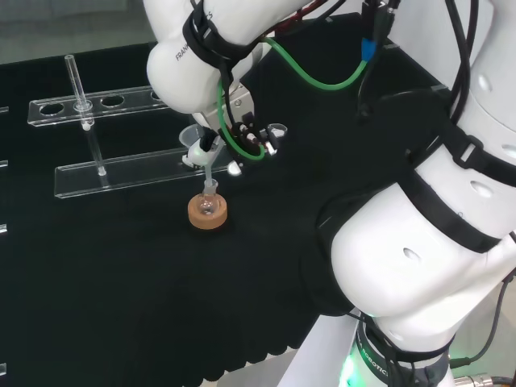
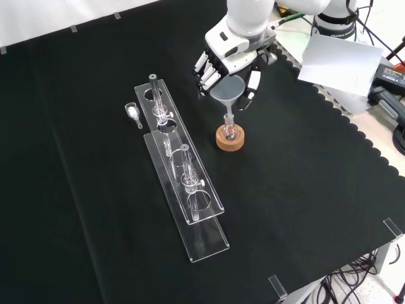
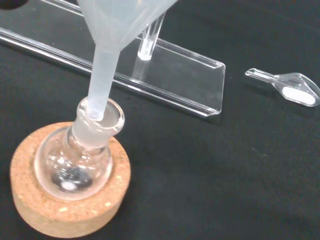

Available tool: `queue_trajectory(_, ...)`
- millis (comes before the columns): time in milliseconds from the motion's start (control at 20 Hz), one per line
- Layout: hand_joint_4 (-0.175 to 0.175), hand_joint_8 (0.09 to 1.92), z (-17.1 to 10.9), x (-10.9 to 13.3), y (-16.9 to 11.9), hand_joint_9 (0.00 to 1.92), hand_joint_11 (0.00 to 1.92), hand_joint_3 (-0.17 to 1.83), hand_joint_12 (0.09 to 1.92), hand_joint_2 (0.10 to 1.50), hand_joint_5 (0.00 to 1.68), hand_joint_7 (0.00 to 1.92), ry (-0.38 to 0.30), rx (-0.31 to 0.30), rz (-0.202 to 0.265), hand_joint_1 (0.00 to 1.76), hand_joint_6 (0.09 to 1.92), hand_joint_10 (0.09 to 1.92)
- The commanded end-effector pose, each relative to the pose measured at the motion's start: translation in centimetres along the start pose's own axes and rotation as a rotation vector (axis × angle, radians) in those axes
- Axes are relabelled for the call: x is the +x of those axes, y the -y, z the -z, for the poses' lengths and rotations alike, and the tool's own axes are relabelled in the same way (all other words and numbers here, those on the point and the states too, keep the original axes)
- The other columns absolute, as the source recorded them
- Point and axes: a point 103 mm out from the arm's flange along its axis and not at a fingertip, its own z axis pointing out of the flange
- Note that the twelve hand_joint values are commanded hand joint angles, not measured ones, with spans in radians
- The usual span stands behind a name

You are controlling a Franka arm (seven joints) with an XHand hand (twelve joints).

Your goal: Place the funnel on the round-bottom flask.

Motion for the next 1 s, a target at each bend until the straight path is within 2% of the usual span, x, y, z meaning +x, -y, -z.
queue_trajectory(50, -0.072, 0.78, 0.1, 0.2, 0.0, 1.27, 0.86, 0.51, 1.06, 0.87, 0.81, 0.94, -0.015, 0.007, -0.012, 0.79, 0.74, 0.39)
queue_trajectory(350, -0.073, 0.79, -0.2, -0.4, 0.0, 1.27, 0.87, 0.51, 1.06, 0.87, 0.81, 0.94, -0.069, 0.001, 0.006, 0.79, 0.74, 0.38)
queue_trajectory(1000, -0.075, 0.79, -1.3, -0.1, -0.3, 1.27, 0.87, 0.51, 1.05, 0.87, 0.81, 0.94, -0.092, 0.021, 0.027, 0.78, 0.75, 0.38)
